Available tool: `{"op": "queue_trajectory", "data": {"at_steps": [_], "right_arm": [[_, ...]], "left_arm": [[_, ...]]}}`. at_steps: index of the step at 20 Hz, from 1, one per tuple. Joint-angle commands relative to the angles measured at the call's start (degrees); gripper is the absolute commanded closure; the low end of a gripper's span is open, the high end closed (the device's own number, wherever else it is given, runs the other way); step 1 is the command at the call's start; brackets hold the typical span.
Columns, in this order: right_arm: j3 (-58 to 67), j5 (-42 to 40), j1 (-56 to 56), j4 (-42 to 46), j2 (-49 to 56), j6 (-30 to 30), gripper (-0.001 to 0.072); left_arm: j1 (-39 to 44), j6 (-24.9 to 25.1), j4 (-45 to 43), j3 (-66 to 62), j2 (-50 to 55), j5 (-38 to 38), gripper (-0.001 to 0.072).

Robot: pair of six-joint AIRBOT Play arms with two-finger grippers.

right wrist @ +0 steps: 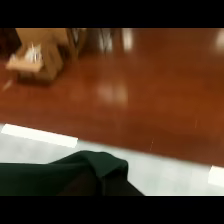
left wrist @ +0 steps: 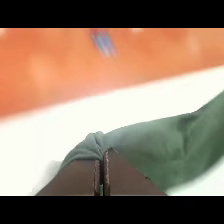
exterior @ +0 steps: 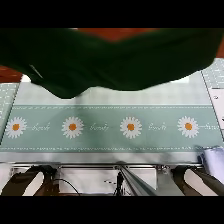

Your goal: Fold the shirts.

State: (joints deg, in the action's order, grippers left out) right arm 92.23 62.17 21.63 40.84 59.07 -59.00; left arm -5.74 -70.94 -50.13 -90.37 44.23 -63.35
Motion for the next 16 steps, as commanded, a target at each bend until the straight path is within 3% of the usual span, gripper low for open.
{"op": "queue_trajectory", "data": {"at_steps": [1,3,6,10,14,16], "right_arm": [[5.9,-2.4,-0.1,3.1,-9.2,-7.3,0.0682],[8.7,-1.6,-0.1,8.5,-13.7,-13.4,0.0682],[11.0,2.3,-0.1,18.8,-20.6,-18.9,0.0682],[11.6,16.6,-0.1,28.4,-26.9,-24.4,0.0682],[11.6,30.5,-0.1,28.7,-27.9,-22.8,0.0682],[11.6,33.8,-0.1,28.9,-27.8,-22.9,0.0682]], "left_arm": [[-1.9,-0.3,-4.3,-12.9,-4.0,0.0,0.0681],[-1.9,-0.6,-4.3,-14.4,-6.1,-3.0,0.0681],[-1.9,-8.1,-4.4,-14.4,-10.5,-7.9,0.0682],[-1.9,-16.0,-5.6,-14.4,-16.4,-13.6,0.0682],[-1.9,-26.5,-5.3,-14.6,-18.9,-19.6,0.0683],[-1.9,-26.5,-5.3,-14.6,-19.0,-22.7,0.0684]]}}
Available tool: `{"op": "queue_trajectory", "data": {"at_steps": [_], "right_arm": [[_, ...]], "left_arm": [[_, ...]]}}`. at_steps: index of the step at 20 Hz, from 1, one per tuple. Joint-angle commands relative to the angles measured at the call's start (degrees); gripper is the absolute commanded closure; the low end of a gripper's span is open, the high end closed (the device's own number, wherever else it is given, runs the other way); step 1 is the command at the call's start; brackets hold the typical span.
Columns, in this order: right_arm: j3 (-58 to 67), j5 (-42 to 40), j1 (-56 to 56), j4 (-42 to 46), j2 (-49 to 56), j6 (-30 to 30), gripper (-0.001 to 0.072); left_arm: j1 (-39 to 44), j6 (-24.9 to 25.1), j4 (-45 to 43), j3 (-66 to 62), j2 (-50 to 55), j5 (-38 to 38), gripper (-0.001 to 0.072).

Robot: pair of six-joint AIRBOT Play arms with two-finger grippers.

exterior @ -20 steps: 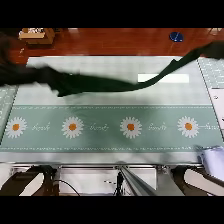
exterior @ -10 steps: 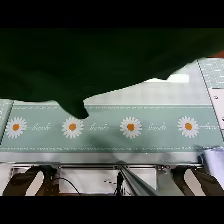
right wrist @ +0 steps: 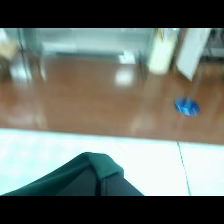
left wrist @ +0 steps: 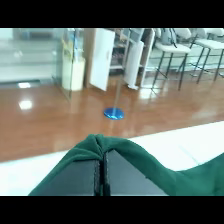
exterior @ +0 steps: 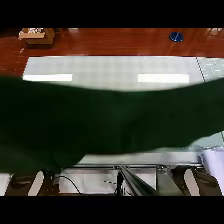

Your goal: Fold the shirts.

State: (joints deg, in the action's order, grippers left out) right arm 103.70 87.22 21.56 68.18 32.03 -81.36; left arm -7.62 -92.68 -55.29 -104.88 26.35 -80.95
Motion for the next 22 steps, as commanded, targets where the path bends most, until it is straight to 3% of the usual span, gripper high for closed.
{"op": "queue_trajectory", "data": {"at_steps": [1,4,6,9,11,13,16,19,22], "right_arm": [[0.2,12.6,0.0,2.9,-0.3,-0.7,0.0683],[-2.3,19.0,-1.4,4.8,2.7,-2.9,0.0683],[-7.8,18.9,-2.4,5.7,4.4,-2.3,0.0683],[-18.5,13.7,-2.4,7.3,9.0,-0.8,0.0682],[-22.4,9.4,-2.4,9.7,15.2,0.0,0.0683],[-22.8,5.2,-2.4,7.9,23.3,0.0,0.0682],[-22.8,-7.0,-2.7,-5.2,33.2,0.4,0.0683],[-22.8,-19.0,-6.6,-6.0,40.8,0.4,0.0682],[-22.8,-29.4,-11.2,-4.6,47.5,1.3,0.0682]], "left_arm": [[-0.1,-4.7,-1.3,-0.1,-0.5,-9.4,0.0684],[-1.0,-1.7,-6.7,1.5,3.9,-24.7,0.0683],[-0.9,1.4,-7.6,7.0,5.6,-22.8,0.0683],[-0.9,5.1,-7.8,19.2,9.0,-15.0,0.0682],[-0.9,7.2,-6.8,27.3,13.2,-5.6,0.0682],[-0.9,9.0,-0.8,32.5,20.3,2.6,0.0682],[1.2,15.7,5.0,33.6,34.2,7.1,0.0682],[2.4,19.8,5.0,32.7,45.1,11.8,0.0682],[2.2,20.3,5.0,31.1,51.9,19.0,0.0682]]}}
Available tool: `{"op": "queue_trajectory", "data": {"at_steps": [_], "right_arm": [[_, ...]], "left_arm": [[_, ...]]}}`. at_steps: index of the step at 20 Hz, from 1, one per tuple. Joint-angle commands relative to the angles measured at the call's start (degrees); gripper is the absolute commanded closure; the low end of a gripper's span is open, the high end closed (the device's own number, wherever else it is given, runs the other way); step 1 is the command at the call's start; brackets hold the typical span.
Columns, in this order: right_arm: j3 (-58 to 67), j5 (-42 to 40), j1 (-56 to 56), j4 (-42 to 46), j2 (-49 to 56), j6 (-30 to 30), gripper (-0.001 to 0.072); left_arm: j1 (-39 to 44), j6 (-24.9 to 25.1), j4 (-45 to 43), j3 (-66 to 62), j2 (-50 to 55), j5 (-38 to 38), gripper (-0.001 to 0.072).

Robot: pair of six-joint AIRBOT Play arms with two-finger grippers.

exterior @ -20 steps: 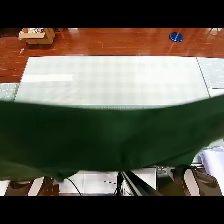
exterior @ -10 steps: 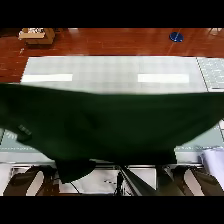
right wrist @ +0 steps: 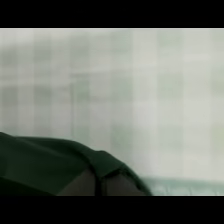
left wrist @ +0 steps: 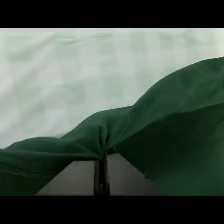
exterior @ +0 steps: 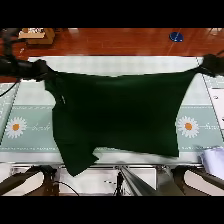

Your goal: Fold the shirts.

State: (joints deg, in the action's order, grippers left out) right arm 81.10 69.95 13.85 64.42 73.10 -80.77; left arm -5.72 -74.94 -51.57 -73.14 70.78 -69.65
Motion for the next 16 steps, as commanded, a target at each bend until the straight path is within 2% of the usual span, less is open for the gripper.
{"op": "queue_trajectory", "data": {"at_steps": [1,3,6,10,12,16], "right_arm": [[-0.2,-15.5,-4.9,0.0,8.2,0.7,0.0682],[-0.2,-22.8,-6.6,0.9,11.1,0.6,0.0682],[-0.2,-32.2,-7.1,0.6,14.2,-2.9,0.0682],[-0.2,-40.3,-7.2,0.4,16.4,-5.8,0.0682],[-0.2,-39.0,-7.2,0.2,17.2,-5.6,0.0682],[-0.2,-30.8,-7.1,3.7,19.7,-5.6,0.0682]], "left_arm": [[0.4,2.5,1.3,-1.0,8.9,10.1,0.0682],[0.4,2.5,1.3,-1.2,11.1,16.5,0.0681],[0.4,2.5,1.3,-1.2,13.7,25.8,0.0681],[0.4,1.6,5.0,-1.1,17.6,30.6,0.0681],[0.8,1.7,7.1,-1.1,20.0,31.6,0.0681],[1.6,2.5,7.1,-1.1,23.7,31.3,0.0681]]}}
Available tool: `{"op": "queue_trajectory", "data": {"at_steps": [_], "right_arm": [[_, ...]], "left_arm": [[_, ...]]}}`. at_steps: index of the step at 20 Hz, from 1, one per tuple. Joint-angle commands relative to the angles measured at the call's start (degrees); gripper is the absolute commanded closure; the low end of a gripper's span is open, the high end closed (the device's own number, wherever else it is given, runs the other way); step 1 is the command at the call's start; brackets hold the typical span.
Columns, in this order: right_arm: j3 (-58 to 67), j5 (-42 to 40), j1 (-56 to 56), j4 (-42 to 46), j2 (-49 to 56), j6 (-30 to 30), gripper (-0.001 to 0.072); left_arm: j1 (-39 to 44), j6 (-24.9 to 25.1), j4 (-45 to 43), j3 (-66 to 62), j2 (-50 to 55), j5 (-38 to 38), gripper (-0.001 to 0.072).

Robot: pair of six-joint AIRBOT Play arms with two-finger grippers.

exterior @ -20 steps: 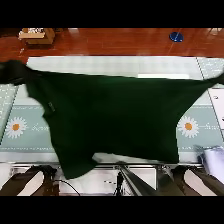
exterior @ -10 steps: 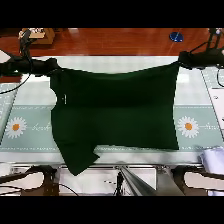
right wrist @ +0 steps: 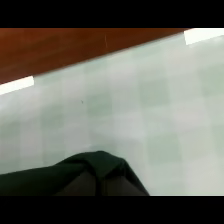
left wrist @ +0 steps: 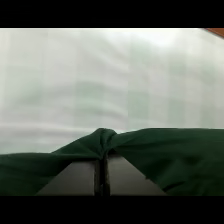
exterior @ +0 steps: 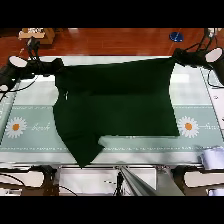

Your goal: Fold the shirts.

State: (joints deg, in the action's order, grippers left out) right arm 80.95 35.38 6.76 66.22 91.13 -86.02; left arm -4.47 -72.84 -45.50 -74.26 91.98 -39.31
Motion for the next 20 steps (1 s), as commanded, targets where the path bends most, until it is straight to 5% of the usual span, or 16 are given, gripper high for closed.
{"op": "queue_trajectory", "data": {"at_steps": [1,4,10,15,20], "right_arm": [[0.0,5.5,-0.1,1.8,2.2,-0.3,0.0682],[0.0,7.7,0.0,2.0,1.5,-0.3,0.0682],[0.0,16.6,0.0,3.4,-2.8,-1.2,0.0682],[0.0,25.6,-0.1,4.1,0.5,-2.0,0.0682],[0.0,27.2,-0.1,6.1,2.6,-1.9,0.0682]], "left_arm": [[0.3,0.4,1.0,0.0,2.9,0.1,0.0682],[-0.4,0.4,0.9,-0.5,2.4,-5.1,0.0681],[-7.3,0.1,-3.8,-9.4,1.6,-29.2,0.0682],[-5.4,-0.2,-6.4,-9.2,4.0,-36.8,0.0682],[-2.8,-4.7,-19.2,-9.1,7.0,-42.7,0.0682]]}}
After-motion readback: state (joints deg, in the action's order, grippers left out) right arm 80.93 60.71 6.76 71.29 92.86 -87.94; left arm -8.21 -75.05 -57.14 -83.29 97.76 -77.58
